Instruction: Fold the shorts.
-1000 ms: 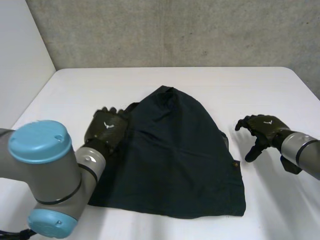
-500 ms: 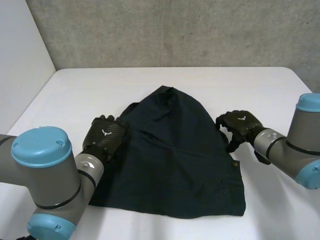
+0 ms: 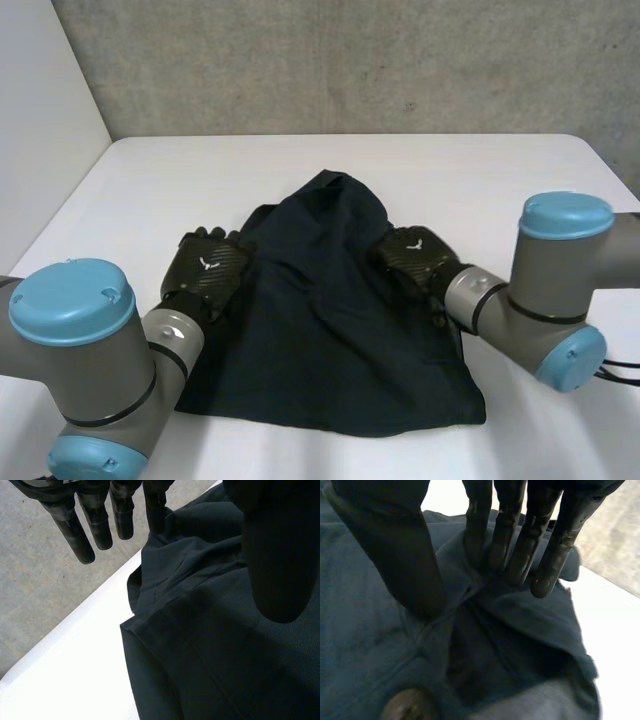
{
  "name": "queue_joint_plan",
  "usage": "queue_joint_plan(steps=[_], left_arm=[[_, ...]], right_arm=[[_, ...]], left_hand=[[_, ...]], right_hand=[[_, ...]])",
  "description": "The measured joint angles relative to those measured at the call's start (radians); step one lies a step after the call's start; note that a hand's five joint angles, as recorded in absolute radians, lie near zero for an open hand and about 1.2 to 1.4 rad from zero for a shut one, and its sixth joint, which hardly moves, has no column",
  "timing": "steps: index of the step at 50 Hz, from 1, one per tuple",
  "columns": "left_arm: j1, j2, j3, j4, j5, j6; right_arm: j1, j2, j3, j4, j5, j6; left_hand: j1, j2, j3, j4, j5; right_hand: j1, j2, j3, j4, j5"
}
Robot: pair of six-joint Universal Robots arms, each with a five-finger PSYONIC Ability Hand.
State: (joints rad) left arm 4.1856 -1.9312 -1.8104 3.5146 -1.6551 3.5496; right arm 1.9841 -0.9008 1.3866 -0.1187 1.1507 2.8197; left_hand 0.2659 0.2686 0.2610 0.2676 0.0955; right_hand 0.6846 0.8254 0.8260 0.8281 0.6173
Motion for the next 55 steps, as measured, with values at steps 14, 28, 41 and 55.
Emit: queue_joint_plan(steps=[14, 28, 41, 55], left_arm=[[-0.001, -0.002, -0.001, 0.000, 0.000, 0.000], [0.000, -0.004, -0.001, 0.001, -0.002, 0.000], [0.007, -0.002, -0.001, 0.000, -0.005, -0.002], [0.005, -0.002, -0.015, 0.003, -0.001, -0.002]], right_arm=[[0.073, -0.004, 0.027, 0.009, -0.094, -0.005], [0.144, -0.039, 0.012, 0.013, -0.146, 0.006], [-0.001, -0.176, -0.023, 0.087, -0.022, 0.056], [-0.128, -0.176, -0.136, 0.221, -0.022, 0.104]], left_hand=[[0.000, 0.000, 0.000, 0.000, 0.000], [0.000, 0.000, 0.000, 0.000, 0.000], [0.000, 0.000, 0.000, 0.000, 0.000], [0.000, 0.000, 0.000, 0.000, 0.000]], right_hand=[[-0.101, -0.137, -0.143, -0.141, -0.088], [-0.273, -0.378, -0.394, -0.401, -0.361], [-0.295, -0.388, -0.399, -0.403, -0.360], [-0.294, -0.388, -0.383, -0.378, -0.339]])
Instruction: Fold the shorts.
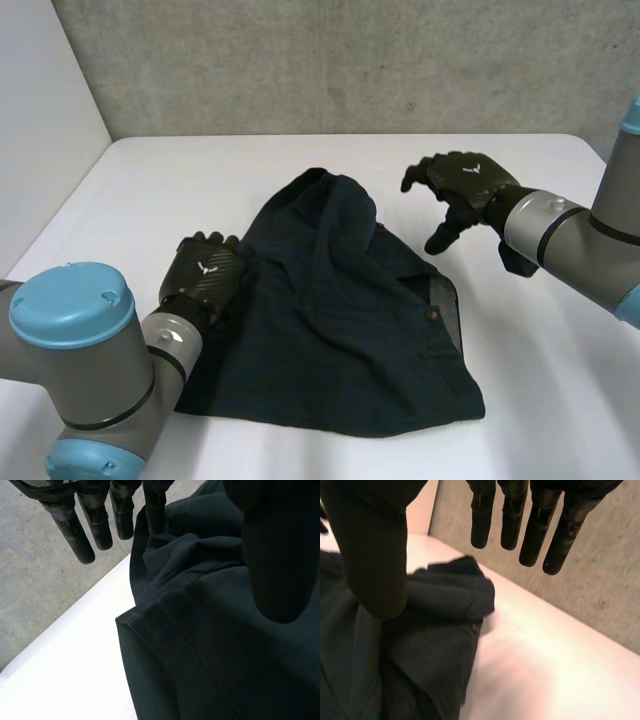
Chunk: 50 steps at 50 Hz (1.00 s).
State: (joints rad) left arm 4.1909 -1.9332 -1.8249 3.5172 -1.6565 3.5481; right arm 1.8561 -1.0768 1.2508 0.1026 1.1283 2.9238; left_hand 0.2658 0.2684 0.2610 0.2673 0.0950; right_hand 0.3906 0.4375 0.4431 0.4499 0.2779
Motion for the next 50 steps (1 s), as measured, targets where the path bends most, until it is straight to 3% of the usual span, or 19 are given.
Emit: queue_joint_plan(steps=[8, 17, 32, 41, 42, 43, 50], left_arm=[[0.000, -0.001, -0.001, 0.000, 0.001, 0.000], [0.000, -0.001, -0.003, 0.000, 0.001, 0.000], [-0.002, -0.014, -0.004, 0.000, 0.003, 0.001], [-0.002, -0.021, -0.002, -0.002, 0.004, 0.002], [-0.002, -0.023, -0.001, -0.002, 0.003, 0.003], [-0.002, -0.023, -0.001, -0.002, 0.003, 0.003], [0.001, -0.026, -0.001, -0.003, -0.001, 0.004]], right_arm=[[-0.021, 0.114, -0.003, -0.007, -0.032, -0.133], [-0.014, 0.200, 0.015, -0.111, -0.061, -0.167], [-0.011, 0.310, -0.039, -0.244, 0.005, -0.163], [-0.011, 0.340, -0.097, -0.254, 0.016, -0.149], [-0.011, 0.343, -0.114, -0.255, 0.032, -0.129], [-0.011, 0.345, -0.119, -0.255, 0.038, -0.123], [-0.012, 0.395, -0.221, -0.234, 0.261, 0.009]], left_hand=[[0.000, 0.000, 0.000, 0.000, 0.000], [-0.001, -0.001, 0.000, -0.001, -0.001], [0.000, 0.000, 0.000, 0.000, 0.000], [0.128, 0.124, 0.131, 0.122, 0.121], [0.128, 0.124, 0.131, 0.122, 0.121], [0.327, 0.300, 0.306, 0.303, 0.300], [0.367, 0.358, 0.364, 0.362, 0.354]], right_hand=[[0.045, 0.073, 0.070, 0.065, 0.043], [0.110, 0.152, 0.148, 0.138, 0.114], [0.166, 0.206, 0.213, 0.204, 0.171], [0.593, 0.721, 0.711, 0.708, 0.654], [0.601, 0.733, 0.724, 0.723, 0.666], [0.604, 0.738, 0.736, 0.737, 0.674], [0.604, 0.738, 0.737, 0.739, 0.674]])
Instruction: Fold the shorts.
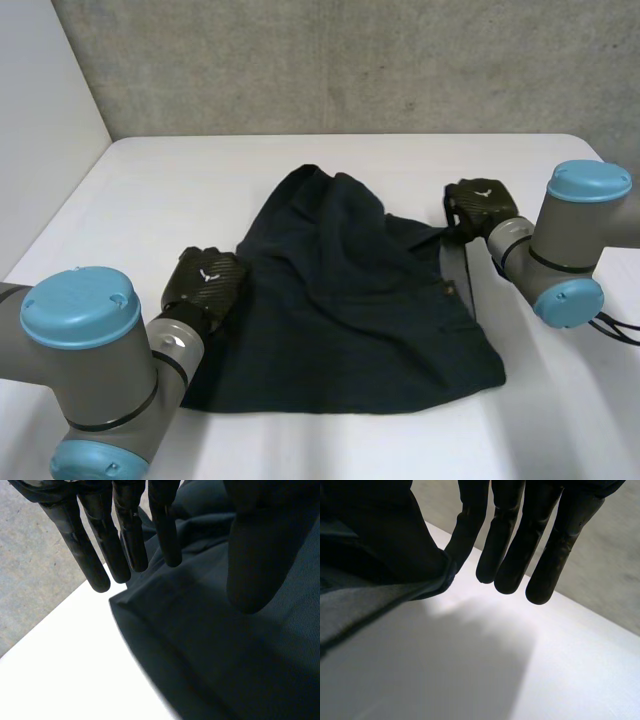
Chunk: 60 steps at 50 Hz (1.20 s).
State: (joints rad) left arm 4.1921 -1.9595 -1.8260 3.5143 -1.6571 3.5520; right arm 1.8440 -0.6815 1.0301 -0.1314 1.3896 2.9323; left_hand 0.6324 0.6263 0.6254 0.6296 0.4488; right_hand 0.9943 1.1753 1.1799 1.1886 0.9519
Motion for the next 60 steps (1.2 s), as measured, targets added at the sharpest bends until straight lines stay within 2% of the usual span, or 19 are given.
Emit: queue_joint_plan(steps=[4, 5, 6, 7, 11, 18, 25, 26, 28, 36, 40, 48, 55, 60], left_arm=[[0.000, 0.000, 0.000, 0.001, 0.000, 0.000], [0.000, 0.000, 0.000, 0.001, 0.000, 0.000], [0.000, 0.000, -0.001, 0.001, 0.000, 0.000], [0.000, 0.000, -0.001, 0.001, 0.000, 0.000], [-0.001, 0.000, -0.001, 0.001, 0.000, -0.001], [0.000, 0.000, -0.001, 0.000, 0.001, -0.001], [0.000, 0.001, -0.002, 0.001, 0.002, -0.001], [0.000, 0.001, -0.002, 0.001, 0.002, -0.001], [0.000, 0.001, -0.002, 0.001, 0.002, -0.001], [0.001, 0.002, -0.002, 0.002, 0.002, -0.001], [0.002, 0.002, -0.001, 0.002, 0.002, -0.001], [0.003, 0.007, -0.001, 0.002, 0.002, -0.002], [0.003, 0.008, -0.001, 0.002, 0.002, -0.002], [0.003, 0.008, -0.001, 0.002, 0.002, -0.002]], right_arm=[[0.000, 0.023, -0.038, 0.061, 0.090, 0.023], [0.000, 0.023, -0.038, 0.061, 0.090, 0.023], [0.000, 0.026, -0.043, 0.088, 0.099, 0.028], [0.000, 0.025, -0.043, 0.098, 0.097, 0.030], [0.001, 0.010, -0.029, 0.121, 0.061, 0.037], [0.002, -0.035, 0.029, 0.100, -0.080, 0.021], [0.012, -0.033, 0.048, 0.074, -0.158, -0.021], [0.015, -0.032, 0.050, 0.070, -0.169, -0.028], [0.021, -0.030, 0.052, 0.065, -0.192, -0.036], [0.094, -0.087, 0.097, 0.048, -0.401, -0.063], [0.146, -0.117, 0.107, 0.053, -0.462, -0.067], [0.243, -0.099, 0.098, 0.067, -0.456, -0.068], [0.268, -0.063, 0.088, 0.093, -0.425, -0.084], [0.283, -0.087, 0.079, 0.126, -0.412, -0.101]], left_hand=[[-0.002, 0.000, 0.000, 0.000, 0.000], [-0.002, 0.000, 0.000, 0.000, 0.000], [-0.002, 0.000, 0.000, 0.000, 0.000], [-0.002, -0.001, 0.000, -0.001, 0.000], [-0.003, -0.002, -0.002, -0.005, -0.003], [-0.018, -0.021, -0.016, -0.025, -0.026], [-0.023, -0.029, -0.023, -0.031, -0.031], [-0.031, -0.034, -0.030, -0.037, -0.037], [-0.039, -0.041, -0.040, -0.045, -0.045], [-0.060, -0.065, -0.055, -0.069, -0.071], [-0.064, -0.071, -0.055, -0.075, -0.078], [-0.075, -0.078, -0.072, -0.084, -0.086], [-0.075, -0.078, -0.072, -0.084, -0.086], [-0.075, -0.078, -0.072, -0.084, -0.086]], right_hand=[[-0.174, -0.222, -0.225, -0.224, -0.161], [-0.174, -0.222, -0.225, -0.224, -0.161], [-0.455, -0.542, -0.544, -0.551, -0.480], [-0.536, -0.645, -0.646, -0.651, -0.586], [-0.599, -0.731, -0.740, -0.750, -0.684], [-0.596, -0.728, -0.728, -0.737, -0.668], [-0.580, -0.702, -0.687, -0.693, -0.636], [-0.516, -0.614, -0.617, -0.626, -0.580], [-0.502, -0.596, -0.600, -0.610, -0.565], [-0.484, -0.570, -0.574, -0.585, -0.540], [-0.484, -0.571, -0.575, -0.586, -0.540], [-0.487, -0.572, -0.579, -0.588, -0.542], [-0.487, -0.592, -0.611, -0.610, -0.562], [-0.518, -0.632, -0.643, -0.647, -0.574]])
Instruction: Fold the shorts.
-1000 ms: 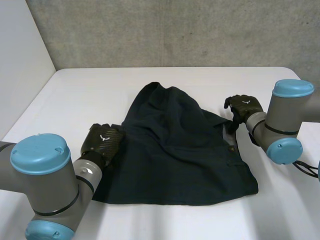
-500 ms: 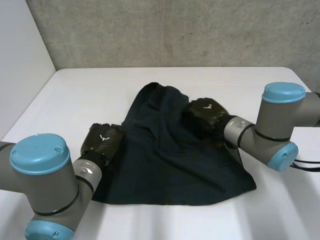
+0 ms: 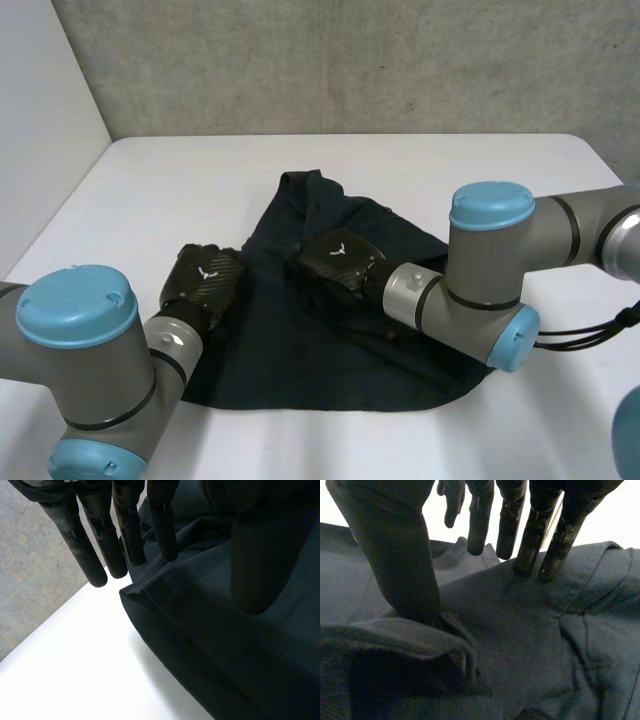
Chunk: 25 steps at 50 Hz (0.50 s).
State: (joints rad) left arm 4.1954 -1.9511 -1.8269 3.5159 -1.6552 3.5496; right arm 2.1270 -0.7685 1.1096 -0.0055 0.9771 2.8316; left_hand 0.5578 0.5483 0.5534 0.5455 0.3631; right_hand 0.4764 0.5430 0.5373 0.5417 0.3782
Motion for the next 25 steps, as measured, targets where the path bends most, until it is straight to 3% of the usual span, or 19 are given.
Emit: queue_joint_plan(steps=[5, 13, 25], left_arm=[[0.000, 0.000, 0.000, 0.000, 0.000, 0.000], [0.001, 0.000, 0.000, 0.000, 0.000, 0.000], [0.002, -0.001, 0.000, 0.000, 0.000, 0.000]], right_arm=[[0.001, -0.058, -0.010, 0.028, 0.047, 0.006], [-0.061, -0.185, -0.044, 0.097, 0.216, 0.052], [-0.191, -0.181, -0.118, 0.200, 0.251, 0.054]], left_hand=[[0.000, 0.000, 0.000, 0.000, 0.000], [0.000, 0.000, 0.000, 0.000, 0.000], [-0.014, -0.010, -0.011, -0.013, -0.013]], right_hand=[[-0.016, -0.017, -0.011, -0.021, -0.023], [-0.035, -0.040, -0.041, -0.042, -0.058], [-0.035, -0.040, -0.041, -0.042, -0.058]])
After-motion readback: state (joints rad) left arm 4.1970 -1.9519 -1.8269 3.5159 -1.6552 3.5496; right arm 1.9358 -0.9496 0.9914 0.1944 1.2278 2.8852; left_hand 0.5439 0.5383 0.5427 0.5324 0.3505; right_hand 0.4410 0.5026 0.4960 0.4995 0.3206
